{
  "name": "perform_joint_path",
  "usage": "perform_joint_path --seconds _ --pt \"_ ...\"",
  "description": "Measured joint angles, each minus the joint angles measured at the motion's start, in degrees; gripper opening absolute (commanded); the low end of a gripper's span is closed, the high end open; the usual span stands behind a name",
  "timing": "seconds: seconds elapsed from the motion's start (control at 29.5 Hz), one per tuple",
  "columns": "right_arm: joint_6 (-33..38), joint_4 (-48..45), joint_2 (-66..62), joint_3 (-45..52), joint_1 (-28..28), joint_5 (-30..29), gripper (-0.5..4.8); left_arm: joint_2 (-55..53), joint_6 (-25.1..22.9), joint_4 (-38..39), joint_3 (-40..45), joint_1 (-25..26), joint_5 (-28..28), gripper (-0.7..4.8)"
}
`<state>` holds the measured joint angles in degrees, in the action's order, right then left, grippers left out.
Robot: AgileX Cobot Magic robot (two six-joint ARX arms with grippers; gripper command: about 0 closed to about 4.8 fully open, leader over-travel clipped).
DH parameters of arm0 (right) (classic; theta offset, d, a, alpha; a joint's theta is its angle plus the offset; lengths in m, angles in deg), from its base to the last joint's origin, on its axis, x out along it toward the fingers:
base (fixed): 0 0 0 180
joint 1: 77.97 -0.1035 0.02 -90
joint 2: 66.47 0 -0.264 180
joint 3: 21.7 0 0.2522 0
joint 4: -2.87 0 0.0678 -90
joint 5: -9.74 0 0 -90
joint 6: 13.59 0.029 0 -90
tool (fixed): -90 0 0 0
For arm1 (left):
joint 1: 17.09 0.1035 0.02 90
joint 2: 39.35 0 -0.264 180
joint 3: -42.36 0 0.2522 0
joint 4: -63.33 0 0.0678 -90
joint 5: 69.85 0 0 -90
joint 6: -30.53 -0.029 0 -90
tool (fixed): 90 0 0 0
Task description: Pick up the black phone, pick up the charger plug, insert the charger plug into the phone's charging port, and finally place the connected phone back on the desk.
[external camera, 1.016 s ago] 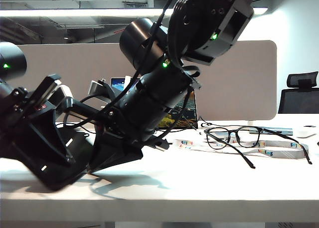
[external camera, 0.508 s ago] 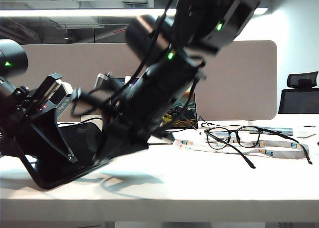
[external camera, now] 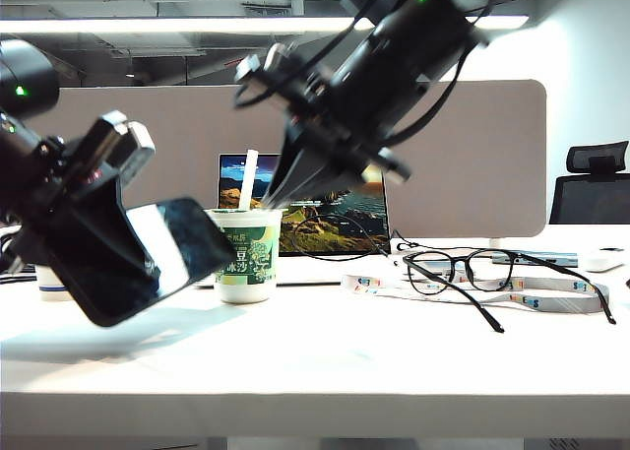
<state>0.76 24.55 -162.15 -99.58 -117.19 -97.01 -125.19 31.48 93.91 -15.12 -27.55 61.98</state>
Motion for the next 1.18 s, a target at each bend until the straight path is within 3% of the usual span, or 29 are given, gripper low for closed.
perform_joint_path --seconds 0.41,0.54,0.71,0.98,1.18 --pt "-5.49 3.13 12.04 0.0 3.48 -2.4 -0.03 12.24 -3.1 1.53 0.0 -0.02 2.32 -0.06" --pt "-5.73 3.17 15.19 0.0 3.98 -7.48 -0.03 17.73 -6.19 1.79 0.0 -0.02 2.45 -0.06" --pt "-5.7 3.15 19.47 0.0 3.98 -9.27 -0.03 22.73 -10.6 1.68 0.0 -0.04 2.54 -0.06" --pt "-5.84 3.08 22.62 -0.02 3.82 -24.37 -0.03 29.44 -14.8 -2.27 0.02 -2.45 5.62 -0.06" --pt "-5.88 3.19 24.04 -0.09 3.58 -29.77 -0.03 32.28 -15.28 -11.39 0.0 -6.58 8.41 -0.06"
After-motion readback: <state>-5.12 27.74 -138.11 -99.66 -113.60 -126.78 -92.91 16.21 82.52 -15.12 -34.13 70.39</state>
